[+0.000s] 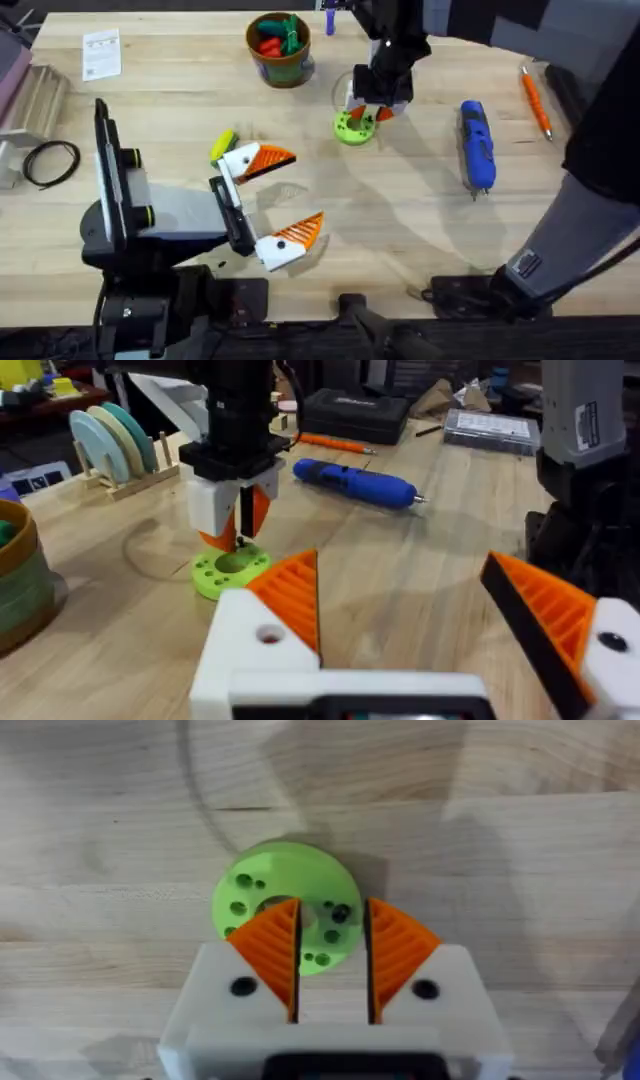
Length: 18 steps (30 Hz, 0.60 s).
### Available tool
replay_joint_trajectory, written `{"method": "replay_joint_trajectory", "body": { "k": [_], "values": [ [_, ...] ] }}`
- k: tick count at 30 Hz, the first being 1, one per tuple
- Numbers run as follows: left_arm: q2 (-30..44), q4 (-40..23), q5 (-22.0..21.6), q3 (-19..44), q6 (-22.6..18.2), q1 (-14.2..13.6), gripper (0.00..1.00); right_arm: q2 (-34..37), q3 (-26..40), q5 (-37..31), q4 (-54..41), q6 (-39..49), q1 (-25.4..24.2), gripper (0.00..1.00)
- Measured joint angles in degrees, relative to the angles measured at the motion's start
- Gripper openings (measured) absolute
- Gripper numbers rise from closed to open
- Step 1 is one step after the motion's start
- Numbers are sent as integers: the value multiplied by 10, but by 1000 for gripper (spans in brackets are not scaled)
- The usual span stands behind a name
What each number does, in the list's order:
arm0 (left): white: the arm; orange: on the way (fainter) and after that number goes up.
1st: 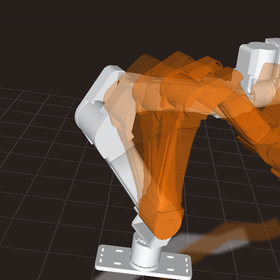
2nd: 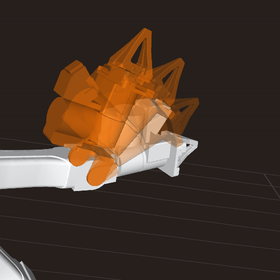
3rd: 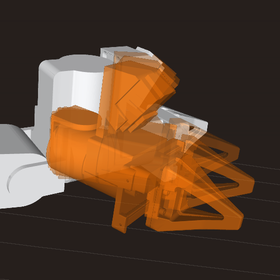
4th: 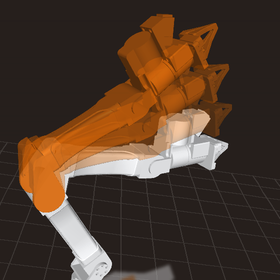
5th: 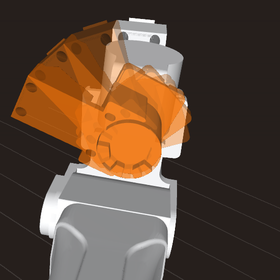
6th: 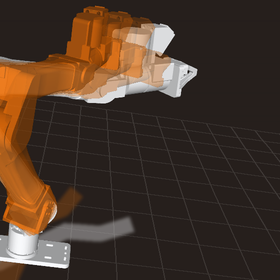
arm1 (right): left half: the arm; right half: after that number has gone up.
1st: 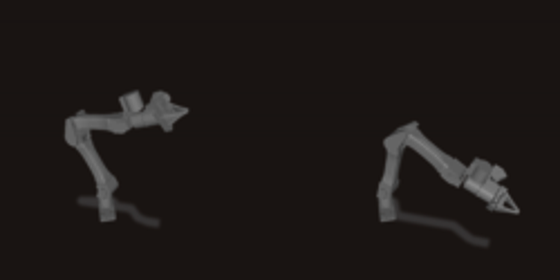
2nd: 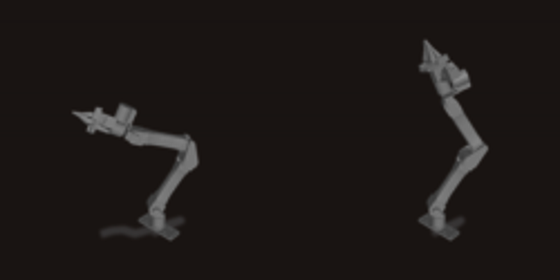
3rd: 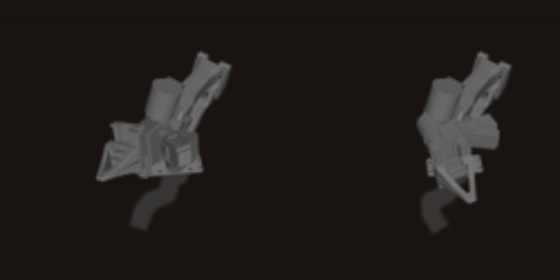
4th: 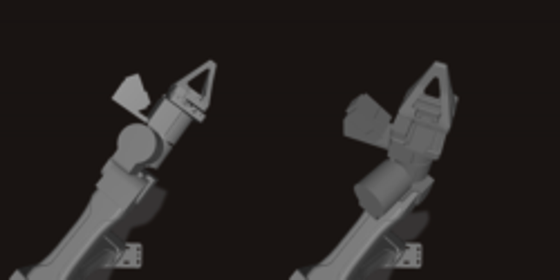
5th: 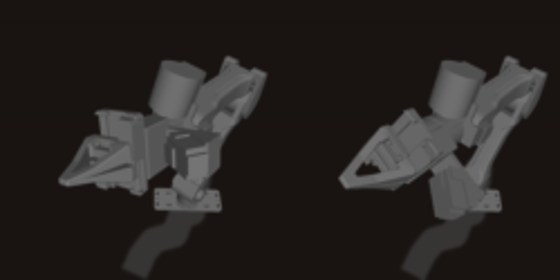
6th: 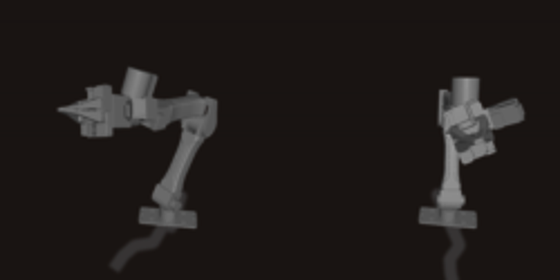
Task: Pick up the gripper from the table and insert it into the empty holder that is missing its gripper. Then pick up a screw, insert it into the mounting hole, and use the screwdriver to tighten it. Finally, clean up the table by picking up the vegetable and placing it into the bucket.
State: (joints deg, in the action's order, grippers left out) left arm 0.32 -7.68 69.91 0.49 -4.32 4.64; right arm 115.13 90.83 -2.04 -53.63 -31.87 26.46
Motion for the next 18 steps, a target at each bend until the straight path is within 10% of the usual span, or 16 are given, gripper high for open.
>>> {"method": "replay_joint_trajectory", "body": {
  "k": [18],
  "values": [
    [0, 0, 0, 0, 0, 0, 985, 0, 0, -14, -5, 6, 0, 176]
  ]
}}
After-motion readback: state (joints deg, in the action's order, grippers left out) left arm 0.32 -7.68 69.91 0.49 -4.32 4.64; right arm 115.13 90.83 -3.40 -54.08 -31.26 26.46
